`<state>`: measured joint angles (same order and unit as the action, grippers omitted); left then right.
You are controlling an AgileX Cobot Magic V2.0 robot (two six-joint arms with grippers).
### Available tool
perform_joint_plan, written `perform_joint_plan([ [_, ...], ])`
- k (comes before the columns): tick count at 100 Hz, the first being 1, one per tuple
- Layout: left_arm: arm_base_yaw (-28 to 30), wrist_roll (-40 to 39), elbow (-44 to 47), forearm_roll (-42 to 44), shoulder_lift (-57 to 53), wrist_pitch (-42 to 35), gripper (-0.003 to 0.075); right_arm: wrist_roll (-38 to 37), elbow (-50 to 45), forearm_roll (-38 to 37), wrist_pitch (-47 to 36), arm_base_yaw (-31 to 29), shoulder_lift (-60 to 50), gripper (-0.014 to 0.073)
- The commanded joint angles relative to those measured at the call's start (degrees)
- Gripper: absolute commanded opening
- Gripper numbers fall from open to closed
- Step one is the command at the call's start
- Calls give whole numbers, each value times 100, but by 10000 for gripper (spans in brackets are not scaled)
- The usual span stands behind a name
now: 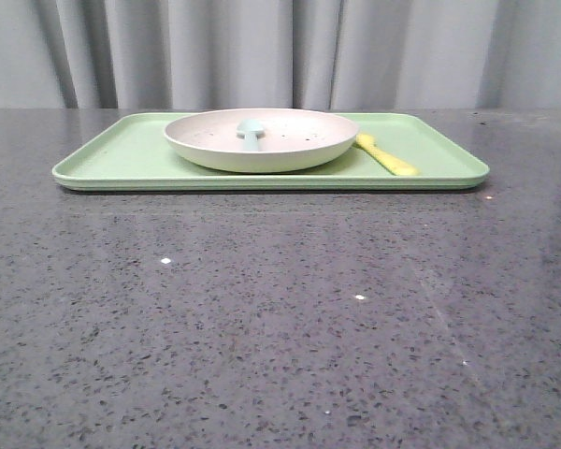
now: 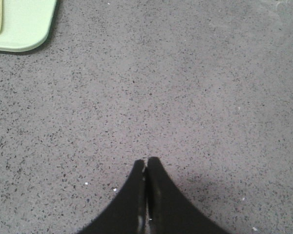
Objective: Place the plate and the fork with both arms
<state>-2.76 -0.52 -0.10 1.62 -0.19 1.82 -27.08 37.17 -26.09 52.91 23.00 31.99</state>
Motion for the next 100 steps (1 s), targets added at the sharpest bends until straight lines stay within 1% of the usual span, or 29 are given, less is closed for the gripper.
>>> perform_joint_plan([
  [1,-49,-74,86,0,-188,-506,-20,-2,131,-218,-242,-36,1,-68],
  [91,-49,-74,86,0,-177,-506,-20,-2,131,-231,-221,-36,-7,-68],
  [100,-49,-74,86,0,-177,-506,-20,100,127,-289,-301,-36,-37,-68],
])
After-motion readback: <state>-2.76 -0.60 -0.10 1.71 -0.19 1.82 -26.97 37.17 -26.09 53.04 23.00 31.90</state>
